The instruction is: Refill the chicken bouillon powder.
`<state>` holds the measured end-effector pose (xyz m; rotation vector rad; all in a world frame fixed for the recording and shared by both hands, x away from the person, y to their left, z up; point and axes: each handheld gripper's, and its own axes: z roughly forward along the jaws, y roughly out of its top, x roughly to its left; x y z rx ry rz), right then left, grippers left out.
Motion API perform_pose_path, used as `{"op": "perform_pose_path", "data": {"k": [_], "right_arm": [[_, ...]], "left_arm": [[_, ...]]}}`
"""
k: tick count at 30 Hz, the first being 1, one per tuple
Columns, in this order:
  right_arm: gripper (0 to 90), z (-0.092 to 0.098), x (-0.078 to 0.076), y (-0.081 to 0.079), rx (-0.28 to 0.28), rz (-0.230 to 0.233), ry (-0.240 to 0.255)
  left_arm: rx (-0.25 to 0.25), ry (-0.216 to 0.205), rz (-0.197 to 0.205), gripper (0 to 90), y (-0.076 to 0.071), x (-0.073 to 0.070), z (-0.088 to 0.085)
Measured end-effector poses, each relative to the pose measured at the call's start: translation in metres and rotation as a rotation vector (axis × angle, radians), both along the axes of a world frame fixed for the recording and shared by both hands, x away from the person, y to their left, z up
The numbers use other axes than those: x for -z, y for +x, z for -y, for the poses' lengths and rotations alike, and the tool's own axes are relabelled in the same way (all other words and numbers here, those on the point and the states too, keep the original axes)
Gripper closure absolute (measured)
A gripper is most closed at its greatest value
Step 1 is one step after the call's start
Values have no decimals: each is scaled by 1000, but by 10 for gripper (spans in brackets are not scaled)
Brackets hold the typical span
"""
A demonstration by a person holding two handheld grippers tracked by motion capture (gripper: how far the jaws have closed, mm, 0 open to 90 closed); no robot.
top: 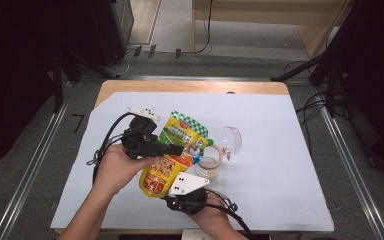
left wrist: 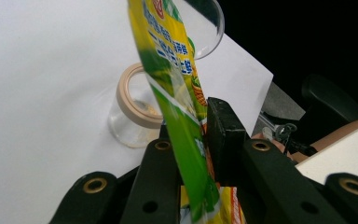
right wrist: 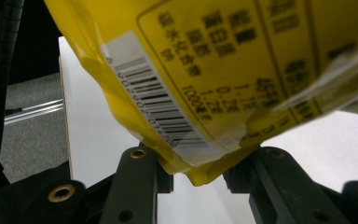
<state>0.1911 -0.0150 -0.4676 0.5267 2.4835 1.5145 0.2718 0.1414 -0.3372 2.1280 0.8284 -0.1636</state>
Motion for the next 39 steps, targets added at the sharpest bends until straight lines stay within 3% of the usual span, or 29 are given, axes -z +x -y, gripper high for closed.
{"op": "perform_pose_path", "data": {"k": [4, 8, 10, 19, 22, 33, 36, 39], "right_arm": [[710, 0, -1, 1, -7, -43, 19], [708, -1, -3, 1, -16, -74, 37], [708, -2, -3, 1, -25, -84, 47], [694, -7, -8, 0, -52, -124, 56], [691, -6, -10, 2, -52, -138, 63], [681, -8, -22, 12, -62, -128, 82], [678, -10, -25, 14, -71, -134, 78], [659, -12, -28, 14, -70, -97, 57]], "left_arm": [[-13, 24, -2, 770, 1, 3, 5], [-38, 24, -31, 766, 5, 6, 6], [-70, 37, -68, 770, 9, 9, 8], [-86, 88, -142, 753, 24, 16, 22], [-88, 87, -160, 746, 29, 15, 24], [-79, 134, -200, 733, 44, 5, 40], [-74, 124, -206, 732, 46, 3, 39], [-78, 120, -211, 732, 48, 4, 39]]}}
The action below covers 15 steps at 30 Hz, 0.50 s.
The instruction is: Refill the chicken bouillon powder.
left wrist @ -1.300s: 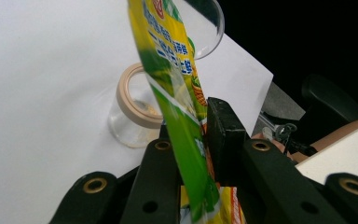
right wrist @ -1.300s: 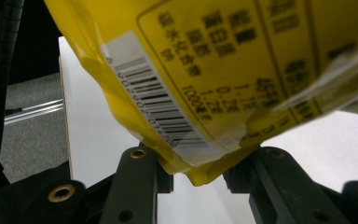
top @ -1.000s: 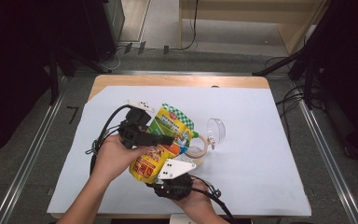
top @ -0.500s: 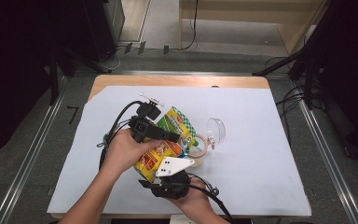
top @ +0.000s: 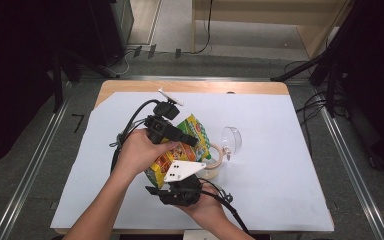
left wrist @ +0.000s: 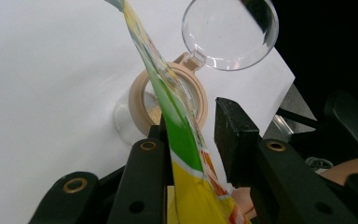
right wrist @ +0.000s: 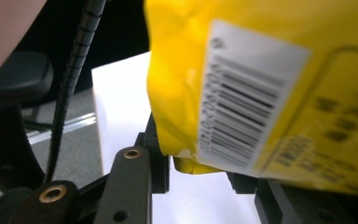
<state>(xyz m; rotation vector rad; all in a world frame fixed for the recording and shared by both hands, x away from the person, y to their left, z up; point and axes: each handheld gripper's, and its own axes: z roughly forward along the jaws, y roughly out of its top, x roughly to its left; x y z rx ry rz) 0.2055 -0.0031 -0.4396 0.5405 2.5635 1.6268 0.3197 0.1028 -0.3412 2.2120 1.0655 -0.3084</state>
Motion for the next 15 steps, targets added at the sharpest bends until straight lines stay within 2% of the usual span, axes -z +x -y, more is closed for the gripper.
{"op": "perform_pose_path", "data": {"k": [5, 10, 15], "right_arm": [[641, -1, 1, 0, -2, 21, -11], [639, 0, 2, 2, 17, 61, -40], [641, 1, -1, 6, 50, 24, -12]], "left_arm": [[4, 10, -3, 732, 3, 4, 2], [7, -9, 0, 728, 5, 3, 3], [0, -21, 9, 694, 4, -1, 4]]}}
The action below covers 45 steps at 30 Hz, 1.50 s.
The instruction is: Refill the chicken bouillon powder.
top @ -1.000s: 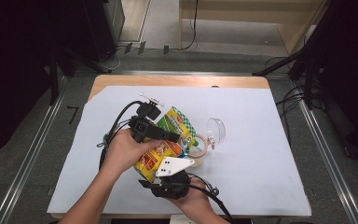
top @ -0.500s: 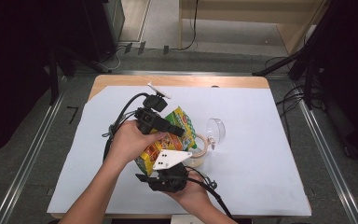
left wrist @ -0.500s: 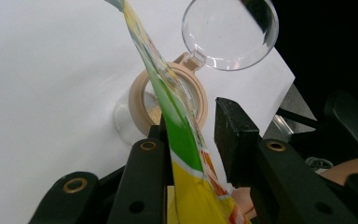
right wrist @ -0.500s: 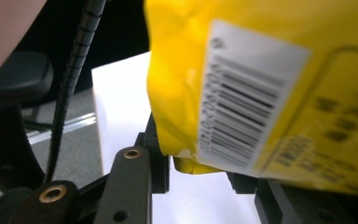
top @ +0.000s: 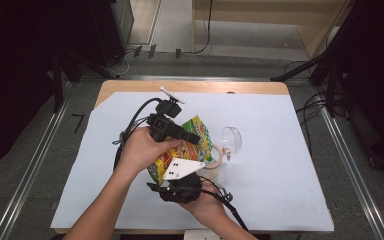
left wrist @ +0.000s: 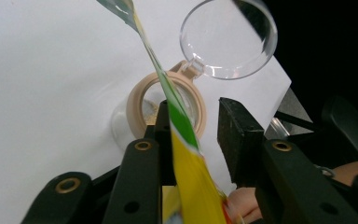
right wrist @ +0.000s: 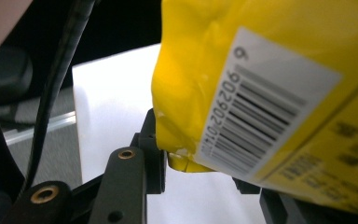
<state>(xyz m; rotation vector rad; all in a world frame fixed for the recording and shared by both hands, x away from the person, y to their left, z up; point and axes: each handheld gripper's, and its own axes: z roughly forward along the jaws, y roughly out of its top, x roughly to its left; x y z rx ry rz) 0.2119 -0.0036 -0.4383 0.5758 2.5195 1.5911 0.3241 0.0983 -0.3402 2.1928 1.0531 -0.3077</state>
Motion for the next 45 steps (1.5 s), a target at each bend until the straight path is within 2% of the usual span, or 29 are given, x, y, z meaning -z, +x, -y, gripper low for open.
{"op": "perform_pose_path", "data": {"k": [3, 5, 9, 14, 15, 17, 19, 21, 25, 36, 38, 39, 41, 45], "right_arm": [[641, 3, -4, 2, 5, -30, 15], [641, 5, -7, 3, 7, -27, 20], [641, 4, -8, 4, 7, -16, 23], [636, 1, -6, 6, -4, -39, 26], [593, 1, -4, 7, -16, -42, 21], [572, 1, -3, 6, -19, -34, 16], [602, 3, -1, 4, -17, -19, 9], [635, 5, -1, 4, -8, -8, 3], [639, 4, 1, 3, 7, -2, -4], [641, 2, 0, 3, 18, -8, 21], [643, 2, 1, 3, 19, -14, 26], [657, 3, 4, 4, 22, -46, 38], [662, 3, 6, 5, 23, -77, 49], [664, 3, 6, 4, 27, -66, 47]], "left_arm": [[3, -13, -3, 677, -2, -2, 0], [6, -15, 4, 637, -2, -5, 0], [-2, -19, 10, 647, -3, -7, -2], [6, 16, 19, 673, -1, -3, 0], [10, 22, 25, 680, -1, -2, 0], [10, 18, 29, 683, -1, -1, 1], [12, 6, 17, 689, -1, 0, 1], [12, 7, 25, 688, -2, 1, 1], [23, -6, 29, 681, -5, 0, 2], [19, -2, 46, 681, -8, -5, 1], [21, 0, 49, 688, -9, -5, 2], [27, -4, 51, 694, -10, -6, 3], [41, -4, 59, 703, -13, -7, 5], [43, 9, 74, 743, -15, -9, 7]]}}
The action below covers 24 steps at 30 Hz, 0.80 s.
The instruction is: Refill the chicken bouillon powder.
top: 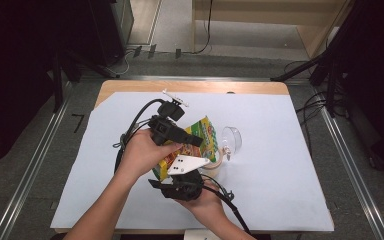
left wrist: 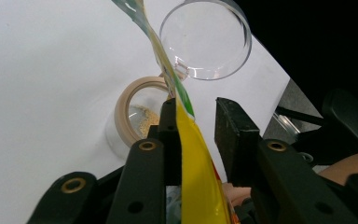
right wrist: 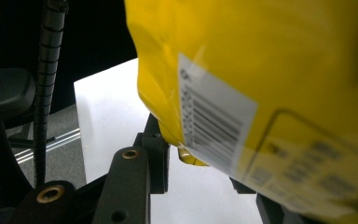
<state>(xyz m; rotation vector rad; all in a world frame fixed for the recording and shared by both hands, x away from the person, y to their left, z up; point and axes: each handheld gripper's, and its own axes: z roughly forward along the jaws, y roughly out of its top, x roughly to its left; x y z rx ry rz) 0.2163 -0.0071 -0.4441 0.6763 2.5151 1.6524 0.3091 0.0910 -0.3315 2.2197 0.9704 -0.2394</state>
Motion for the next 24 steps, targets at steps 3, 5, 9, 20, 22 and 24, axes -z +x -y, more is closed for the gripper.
{"op": "perform_pose_path", "data": {"k": [3, 5, 9, 20, 22, 24], "right_arm": [[664, -1, -1, -1, -2, 2, -3], [664, -2, -2, -1, -4, 5, 0], [664, -3, -2, -1, -5, 6, 5], [689, -7, -10, -3, -21, 28, -11], [689, -7, -10, -3, -17, 34, -14], [690, -7, -10, -2, -16, 43, -19]], "left_arm": [[-3, 15, 15, 783, -2, -1, 1], [-1, 48, 49, 809, -5, -4, 2], [1, 64, 58, 826, -7, -5, 3], [-11, 45, 70, 819, -5, -9, 1], [-13, 37, 69, 820, -4, -9, 0], [-14, 39, 69, 819, -4, -9, 0]]}}
